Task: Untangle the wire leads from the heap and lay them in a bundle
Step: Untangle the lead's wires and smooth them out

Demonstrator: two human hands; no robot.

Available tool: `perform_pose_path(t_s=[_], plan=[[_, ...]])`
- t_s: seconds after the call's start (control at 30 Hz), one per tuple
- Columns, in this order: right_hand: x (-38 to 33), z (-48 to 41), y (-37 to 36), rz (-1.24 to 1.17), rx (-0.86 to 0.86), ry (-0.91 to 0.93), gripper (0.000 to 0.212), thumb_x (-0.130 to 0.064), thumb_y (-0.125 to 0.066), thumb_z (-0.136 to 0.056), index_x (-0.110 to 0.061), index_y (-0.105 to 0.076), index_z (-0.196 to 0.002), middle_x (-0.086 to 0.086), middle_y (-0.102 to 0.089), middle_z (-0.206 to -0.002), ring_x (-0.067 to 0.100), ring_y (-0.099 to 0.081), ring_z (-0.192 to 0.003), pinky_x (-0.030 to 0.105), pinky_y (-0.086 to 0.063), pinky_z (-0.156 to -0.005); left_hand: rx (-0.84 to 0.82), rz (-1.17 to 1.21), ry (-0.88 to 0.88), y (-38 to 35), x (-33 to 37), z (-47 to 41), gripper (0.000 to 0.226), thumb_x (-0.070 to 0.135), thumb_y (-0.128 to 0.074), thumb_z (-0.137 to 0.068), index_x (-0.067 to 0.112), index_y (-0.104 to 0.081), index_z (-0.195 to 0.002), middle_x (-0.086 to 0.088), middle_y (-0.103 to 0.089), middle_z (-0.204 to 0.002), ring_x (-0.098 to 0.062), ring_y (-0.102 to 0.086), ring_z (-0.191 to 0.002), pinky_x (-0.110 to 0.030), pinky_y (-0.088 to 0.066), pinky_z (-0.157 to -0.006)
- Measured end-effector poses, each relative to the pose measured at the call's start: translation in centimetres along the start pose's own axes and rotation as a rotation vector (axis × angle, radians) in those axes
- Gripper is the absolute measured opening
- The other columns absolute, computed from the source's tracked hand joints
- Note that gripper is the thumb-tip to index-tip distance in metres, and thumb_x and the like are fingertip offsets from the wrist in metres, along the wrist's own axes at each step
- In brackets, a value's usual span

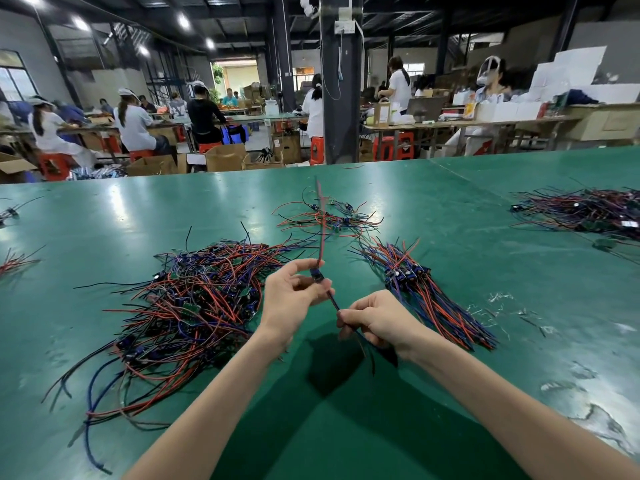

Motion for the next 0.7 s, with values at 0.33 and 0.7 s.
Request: perform_pose_path(t_s=[0.33, 0.7], plan=[[-0.5, 1.1, -1.8, 0.232, -0.103, 0.31, 0.017, -0.012, -0.063, -0.088, -0.016, -0.068, -0.073, 0.001, -0.072, -0.068, 0.001, -0.039, -0.044, 0.013, -0.033, -0.046, 0.191, 0.111, 0.008, 2.0, 1.0, -1.2, 0.025, -0.014, -0.063, -0.08, 0.009, -0.061, -0.09, -0.006, -0.049, -0.063, -0.013, -0.065, -0.054, -0.023, -0.058, -0.062], [-0.4, 1.5, -2.4, 0.258, -0.075, 0.37, 0.013, -0.012, -0.06, -0.091, -0.009, -0.068, -0.081, -0.003, -0.065, -0.058, 0.003, -0.035, -0.038, 0.013, -0.034, -0.04, 0.263, 0.115, 0.059, 3.0, 0.5, -1.7, 0.024, -0.012, -0.064, -0.081, 0.001, -0.058, -0.1, -0.01, -0.054, -0.073, -0.014, -0.066, -0.057, -0.027, -0.059, -0.066]])
Point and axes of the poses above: each hand's wrist, its own z-axis away from the middle knuckle, its own y-axis out of the back of the hand, x = y × z, the point moved 1 cm from there along -z, towards the middle knuckle
